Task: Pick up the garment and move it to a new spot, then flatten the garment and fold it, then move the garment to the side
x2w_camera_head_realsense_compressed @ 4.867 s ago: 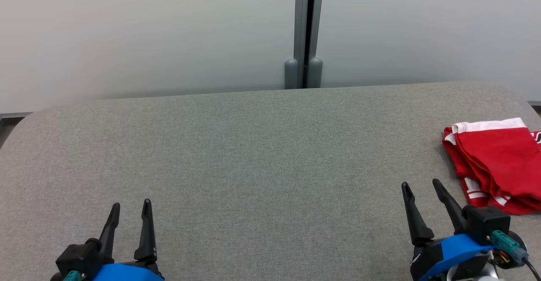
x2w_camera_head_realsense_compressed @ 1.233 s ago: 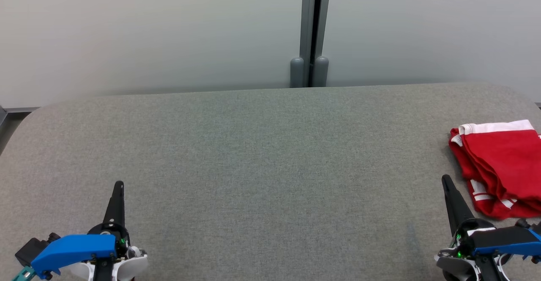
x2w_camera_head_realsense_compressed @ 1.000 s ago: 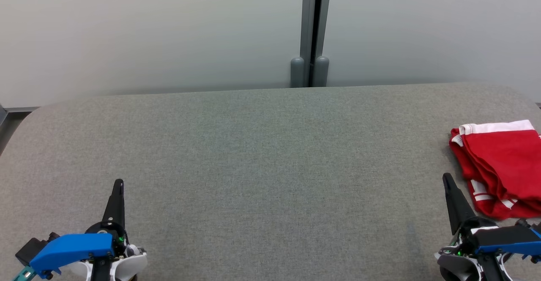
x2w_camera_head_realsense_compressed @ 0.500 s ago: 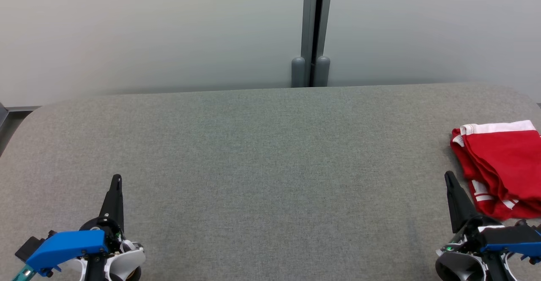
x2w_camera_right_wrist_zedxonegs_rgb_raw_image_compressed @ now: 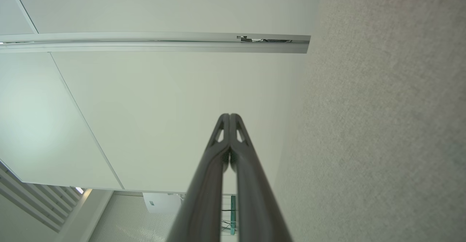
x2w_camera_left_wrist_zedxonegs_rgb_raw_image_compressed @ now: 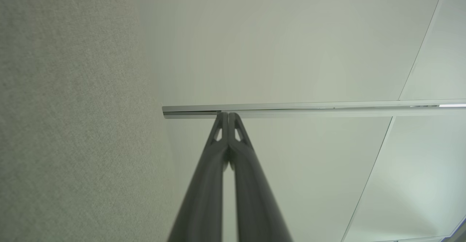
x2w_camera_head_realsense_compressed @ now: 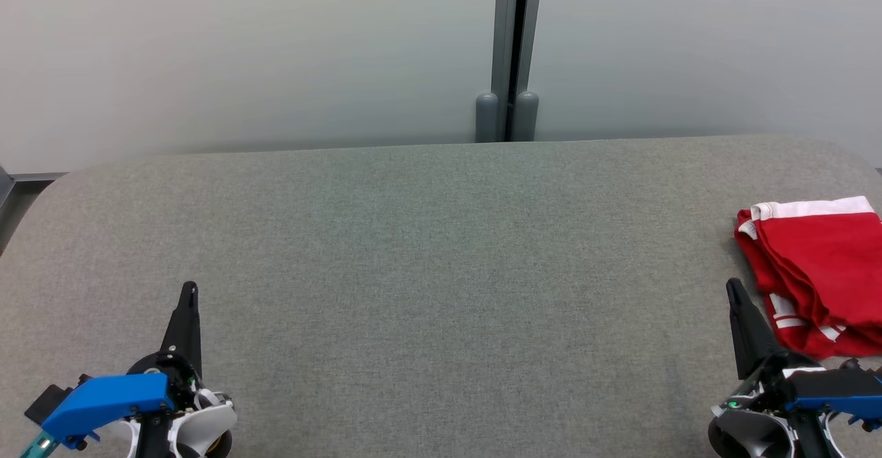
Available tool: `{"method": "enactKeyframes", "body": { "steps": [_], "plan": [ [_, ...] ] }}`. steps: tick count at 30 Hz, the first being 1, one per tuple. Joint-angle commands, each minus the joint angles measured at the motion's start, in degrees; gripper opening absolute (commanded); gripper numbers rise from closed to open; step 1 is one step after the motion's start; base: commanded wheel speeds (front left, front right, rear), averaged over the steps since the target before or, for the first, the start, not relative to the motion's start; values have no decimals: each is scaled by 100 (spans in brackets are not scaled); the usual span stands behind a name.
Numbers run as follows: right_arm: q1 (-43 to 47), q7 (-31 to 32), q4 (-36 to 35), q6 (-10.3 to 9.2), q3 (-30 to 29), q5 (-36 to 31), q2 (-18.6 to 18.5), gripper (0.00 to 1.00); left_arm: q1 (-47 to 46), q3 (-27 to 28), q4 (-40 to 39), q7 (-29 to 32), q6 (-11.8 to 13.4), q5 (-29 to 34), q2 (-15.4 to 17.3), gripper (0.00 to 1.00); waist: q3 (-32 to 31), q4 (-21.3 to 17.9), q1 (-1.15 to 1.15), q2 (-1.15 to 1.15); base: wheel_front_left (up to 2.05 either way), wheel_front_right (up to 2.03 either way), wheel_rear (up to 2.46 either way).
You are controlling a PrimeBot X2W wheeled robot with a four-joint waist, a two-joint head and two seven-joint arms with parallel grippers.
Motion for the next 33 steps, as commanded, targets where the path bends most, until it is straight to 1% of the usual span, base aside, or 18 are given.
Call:
{"method": "enactKeyframes", "body": {
  "steps": [1,33],
  "plan": [
    [-81,16,9,14,-14,13,1,0,-53,12,-24,26,-55,-11,-15,0,0,0,0,0,0,0,0],
    [-80,15,9,14,-13,15,1,0,-53,10,-25,25,-55,-12,-14,0,0,0,0,0,0,0,0]
  ]
}}
